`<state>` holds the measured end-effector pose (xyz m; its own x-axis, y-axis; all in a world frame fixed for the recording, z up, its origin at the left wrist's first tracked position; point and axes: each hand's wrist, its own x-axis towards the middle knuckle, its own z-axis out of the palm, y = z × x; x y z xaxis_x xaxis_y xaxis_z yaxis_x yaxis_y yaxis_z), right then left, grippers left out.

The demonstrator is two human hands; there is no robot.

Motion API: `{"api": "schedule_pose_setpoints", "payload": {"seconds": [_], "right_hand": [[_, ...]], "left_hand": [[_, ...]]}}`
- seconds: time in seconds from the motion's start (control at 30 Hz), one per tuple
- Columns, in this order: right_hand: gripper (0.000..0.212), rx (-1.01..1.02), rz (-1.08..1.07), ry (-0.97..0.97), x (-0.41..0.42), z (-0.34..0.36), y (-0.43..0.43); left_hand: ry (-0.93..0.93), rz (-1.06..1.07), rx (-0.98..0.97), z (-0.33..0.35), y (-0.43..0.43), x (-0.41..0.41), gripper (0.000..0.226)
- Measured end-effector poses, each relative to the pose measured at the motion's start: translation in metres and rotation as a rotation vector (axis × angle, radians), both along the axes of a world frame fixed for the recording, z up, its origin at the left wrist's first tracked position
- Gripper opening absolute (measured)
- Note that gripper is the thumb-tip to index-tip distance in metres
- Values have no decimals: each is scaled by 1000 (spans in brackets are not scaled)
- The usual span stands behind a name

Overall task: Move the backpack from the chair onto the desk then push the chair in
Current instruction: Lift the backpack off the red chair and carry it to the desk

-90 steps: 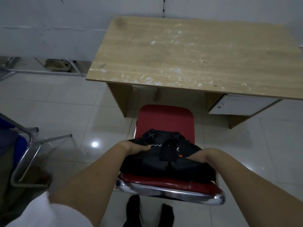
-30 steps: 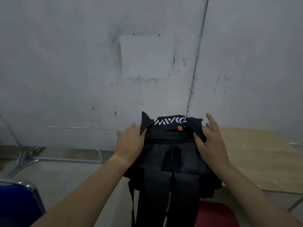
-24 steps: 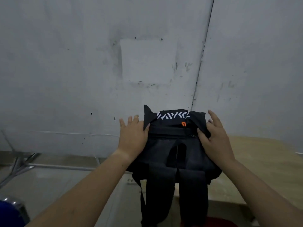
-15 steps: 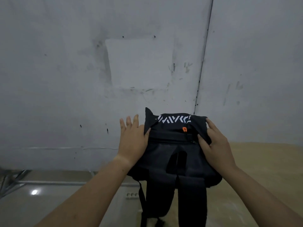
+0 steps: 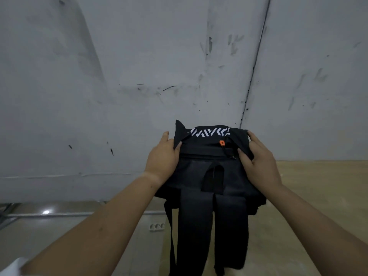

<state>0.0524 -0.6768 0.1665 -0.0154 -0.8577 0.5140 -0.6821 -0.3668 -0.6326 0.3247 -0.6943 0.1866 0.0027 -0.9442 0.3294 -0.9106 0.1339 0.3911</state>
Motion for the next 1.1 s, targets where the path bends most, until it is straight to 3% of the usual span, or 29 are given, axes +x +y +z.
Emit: {"api": "schedule_pose_setpoints", "payload": {"seconds": [0.33,0.4,0.5,0.67,0.87,1.0,1.1], "right_hand": [[12,-29,-63,89,13,-24,-107],[20,49,-28,85,9,-58,-106],[33,213,1,66,0,-121,-91],[50,489,-36,36,-9,-194,-57],[55,661,-115,362,-21,-247,-28],[58,720,-42,387,-36,-246,-5],[58,637,-267,199,-43,-242,15]], "left_hand": [[332,-143,-51,-36,-106,13,23],[377,-161,51,-68,-104,9,23],[383,-176,287,-126,-87,-2,50],[282,-143,577,-202,-50,-7,70],[218,-180,833,-262,-6,-7,91],[309,-198,815,-264,18,-4,76],[424,-102,724,-254,23,-1,46]]}}
